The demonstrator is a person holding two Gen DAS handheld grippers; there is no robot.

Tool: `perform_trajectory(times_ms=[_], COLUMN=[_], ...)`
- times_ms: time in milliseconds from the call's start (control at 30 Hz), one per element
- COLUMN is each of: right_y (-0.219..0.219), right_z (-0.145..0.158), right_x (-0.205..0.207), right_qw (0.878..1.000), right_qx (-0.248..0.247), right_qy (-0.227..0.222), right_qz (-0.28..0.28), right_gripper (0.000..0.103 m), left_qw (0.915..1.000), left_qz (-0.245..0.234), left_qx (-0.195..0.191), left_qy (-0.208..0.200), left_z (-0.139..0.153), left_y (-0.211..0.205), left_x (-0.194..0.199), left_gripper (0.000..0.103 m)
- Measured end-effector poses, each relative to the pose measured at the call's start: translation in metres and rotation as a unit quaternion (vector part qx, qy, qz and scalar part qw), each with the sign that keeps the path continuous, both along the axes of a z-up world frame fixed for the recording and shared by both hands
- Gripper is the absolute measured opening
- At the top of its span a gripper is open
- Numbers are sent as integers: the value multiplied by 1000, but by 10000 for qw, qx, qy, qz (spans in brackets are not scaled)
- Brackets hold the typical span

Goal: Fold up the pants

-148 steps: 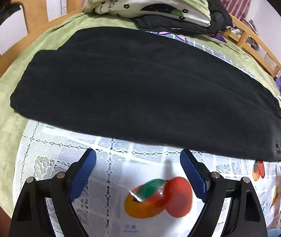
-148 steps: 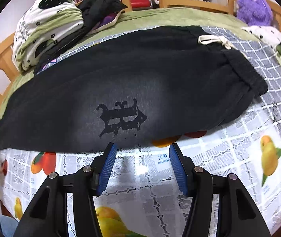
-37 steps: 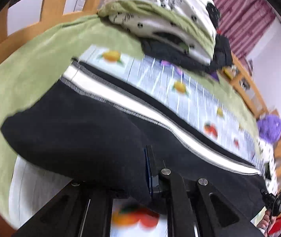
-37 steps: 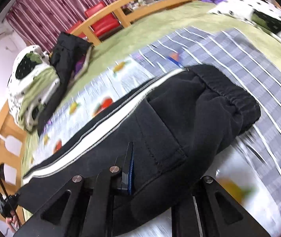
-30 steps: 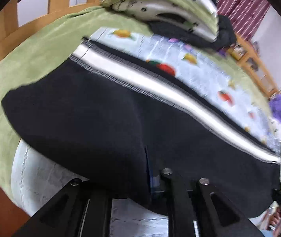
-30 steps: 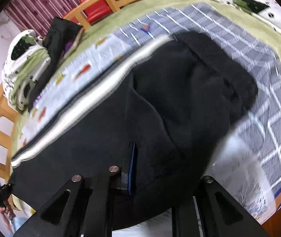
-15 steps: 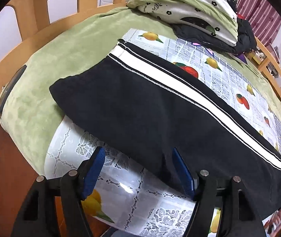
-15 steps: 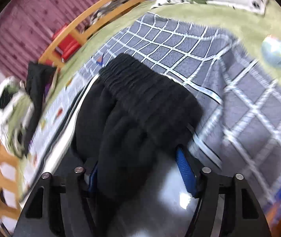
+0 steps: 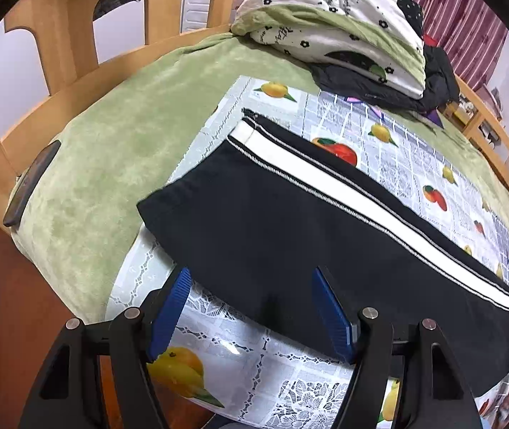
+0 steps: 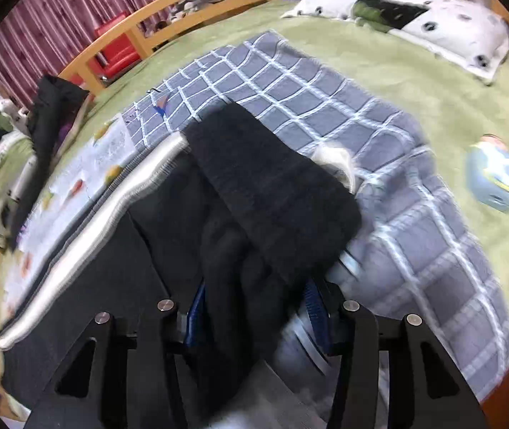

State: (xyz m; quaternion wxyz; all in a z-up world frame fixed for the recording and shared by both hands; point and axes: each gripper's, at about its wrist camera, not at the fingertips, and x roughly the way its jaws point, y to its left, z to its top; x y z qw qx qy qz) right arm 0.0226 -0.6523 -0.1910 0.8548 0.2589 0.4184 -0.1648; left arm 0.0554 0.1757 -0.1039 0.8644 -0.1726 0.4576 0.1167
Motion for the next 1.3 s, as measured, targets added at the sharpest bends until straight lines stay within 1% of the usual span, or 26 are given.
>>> perform_trajectory(times_ms=[100, 200, 267, 300, 367, 433, 500, 600, 700, 767, 833, 867, 933, 967, 1033, 1067, 1100, 1133, 1167, 1200, 1233, 1300], right_y=[18, 39, 61, 72, 96, 131, 164, 216, 252, 273, 291, 302, 312, 319, 326, 329, 330, 331, 335, 338, 339, 334], right_z=[26, 58, 74, 80, 89, 92, 88, 78, 60, 51, 45, 40, 31, 23, 12, 5, 2, 3, 5, 8, 12, 17], right_x=[-21, -20, -8, -1, 11, 38, 60, 98, 138, 161, 175, 185, 196, 202, 208, 212, 212, 210, 208, 205, 202, 202], right_qw=[9986, 9962, 9935, 9922, 9894, 9849, 9788, 9638, 9505, 9385, 9269, 9182, 9067, 8954, 8831, 8775, 8755, 8728, 8653, 8611, 8596, 8667], right_qx=[-529, -833, -1016, -1075, -1134, -1117, -1159, -1425, -1396, -1377, -1473, -1564, -1598, -1674, -1904, -1976, -1960, -1917, -2033, -2174, -2252, -2123], right_qy=[-93, -211, -350, -403, -516, -596, -630, -602, -493, -476, -465, -397, -223, -41, 164, 299, 322, 258, 210, 166, 59, -51], right_qz=[-19, 120, 367, 479, 745, 1184, 1564, 2169, 2733, 3131, 3420, 3619, 3898, 4125, 4285, 4359, 4406, 4481, 4577, 4593, 4587, 4513], right_gripper=[49, 49, 49, 51, 54, 57, 57, 58, 58, 58, 58, 58, 57, 57, 57, 55, 32, 5, 3, 3, 3, 2], left_qw=[9997, 9987, 9979, 9977, 9973, 9972, 9973, 9973, 9970, 9974, 9977, 9976, 9972, 9971, 9970, 9971, 9972, 9973, 9973, 9972, 9970, 9968], left_qz=[-102, -266, -374, -403, -439, -439, -501, -547, -537, -490, -483, -500, -551, -561, -569, -565, -552, -540, -544, -557, -568, -592], left_qx=[91, 52, 15, 61, 280, 424, 358, 340, 500, 488, 450, 444, 476, 491, 482, 456, 440, 430, 431, 442, 447, 441], left_qy=[-181, -443, -523, -537, -516, -432, -402, -346, -231, -214, -166, -151, -166, -180, -210, -224, -234, -240, -238, -241, -259, -316], left_z=[8, 19, 24, 25, 24, 19, 12, 1, -8, -15, -21, -23, -26, -26, -28, -29, -29, -31, -32, -33, -32, -32], left_y=[4, 7, 9, 8, 7, 5, 5, 7, 11, 17, 21, 23, 25, 26, 29, 31, 33, 35, 36, 37, 37, 37], left_x=[0, 10, 26, 37, 57, 75, 91, 112, 135, 148, 158, 161, 166, 167, 168, 169, 170, 171, 171, 172, 172, 173], left_gripper=[68, 68, 68, 68, 68, 68, 68, 68, 68, 68, 68, 68, 68, 68, 68, 68, 68, 68, 68, 67, 64, 63])
